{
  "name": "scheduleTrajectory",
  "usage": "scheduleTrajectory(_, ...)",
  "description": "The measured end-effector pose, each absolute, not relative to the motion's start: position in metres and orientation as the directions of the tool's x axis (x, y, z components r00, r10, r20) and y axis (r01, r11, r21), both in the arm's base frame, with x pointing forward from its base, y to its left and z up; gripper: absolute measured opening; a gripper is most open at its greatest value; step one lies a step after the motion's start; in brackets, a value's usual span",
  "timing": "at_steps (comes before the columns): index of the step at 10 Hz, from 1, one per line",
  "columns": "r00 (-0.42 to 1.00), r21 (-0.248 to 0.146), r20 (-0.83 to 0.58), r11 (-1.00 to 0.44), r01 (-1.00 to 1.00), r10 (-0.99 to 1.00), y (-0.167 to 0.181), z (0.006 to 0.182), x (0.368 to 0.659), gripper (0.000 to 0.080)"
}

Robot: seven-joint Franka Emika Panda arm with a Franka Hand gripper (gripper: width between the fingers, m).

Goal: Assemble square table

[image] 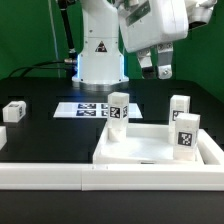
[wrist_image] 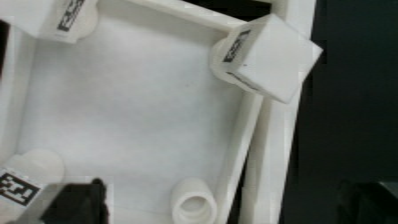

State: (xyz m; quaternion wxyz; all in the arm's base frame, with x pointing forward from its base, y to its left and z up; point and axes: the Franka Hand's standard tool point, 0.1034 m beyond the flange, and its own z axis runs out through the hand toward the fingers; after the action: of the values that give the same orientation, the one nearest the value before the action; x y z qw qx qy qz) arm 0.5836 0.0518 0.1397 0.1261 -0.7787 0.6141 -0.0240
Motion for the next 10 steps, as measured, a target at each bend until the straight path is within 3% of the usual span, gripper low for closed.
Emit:
scheduleTrajectory(2, 0.438, -0.257, -0.020, -0.419, -0.871, -0.899, 0.044, 0.129, 0.575, 0.0649)
scheduleTrajectory(4, 0.654, -0.240, 0.073, -0.650, -0.721, -0.753, 0.013, 0.126, 0.542, 0.0649)
scheduleTrajectory(6, 0.804, -0.200, 0.142, -0.813, -0.548, -0.577, -0.030, 0.124, 0.501, 0.0649)
scheduleTrajectory(8, 0.883, -0.176, 0.182, -0.898, -0.404, -0.433, -0.060, 0.133, 0.482, 0.0649)
scheduleTrajectory(10, 0.934, -0.128, 0.260, -0.968, -0.216, -0.243, -0.087, 0.148, 0.480, 0.0649)
